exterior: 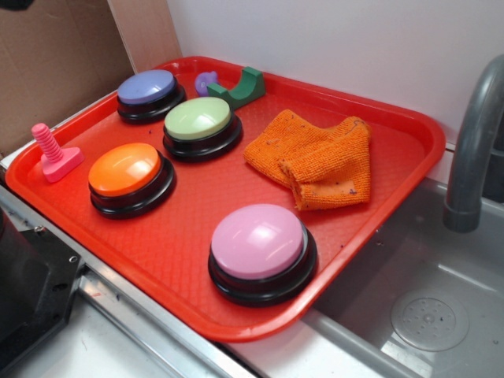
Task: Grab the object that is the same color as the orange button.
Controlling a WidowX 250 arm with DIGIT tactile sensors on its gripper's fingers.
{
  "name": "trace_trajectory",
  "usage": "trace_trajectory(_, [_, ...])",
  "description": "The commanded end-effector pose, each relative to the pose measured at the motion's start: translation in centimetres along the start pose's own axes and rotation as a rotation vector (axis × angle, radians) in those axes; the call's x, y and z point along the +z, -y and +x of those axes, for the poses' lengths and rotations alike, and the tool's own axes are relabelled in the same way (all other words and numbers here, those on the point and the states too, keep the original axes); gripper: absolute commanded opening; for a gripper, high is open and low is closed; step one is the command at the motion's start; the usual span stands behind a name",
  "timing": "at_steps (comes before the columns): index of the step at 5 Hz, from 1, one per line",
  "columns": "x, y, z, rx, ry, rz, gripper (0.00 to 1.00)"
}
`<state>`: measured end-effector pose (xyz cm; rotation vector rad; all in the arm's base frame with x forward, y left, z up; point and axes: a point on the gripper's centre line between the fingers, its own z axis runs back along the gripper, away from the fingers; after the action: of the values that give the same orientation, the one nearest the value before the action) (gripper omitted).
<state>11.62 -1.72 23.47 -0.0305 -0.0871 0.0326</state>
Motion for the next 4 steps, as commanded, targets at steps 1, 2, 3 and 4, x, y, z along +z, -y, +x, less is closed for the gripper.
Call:
trace_trajectory(1, [0.0, 0.0, 0.0, 0.0, 0.0, 0.0, 1.0])
trace_trajectory(2, [-1.7, 0.5, 2.1, -0.028, 0.067, -0.025, 1.0])
trace_trajectory(3, [-4.0, 1.2, 4.4, 0.018, 0.183, -0.039, 1.0])
trace_trajectory(4, [-7.1, 3.1, 7.2, 0.013, 0.182, -0.001, 1.0])
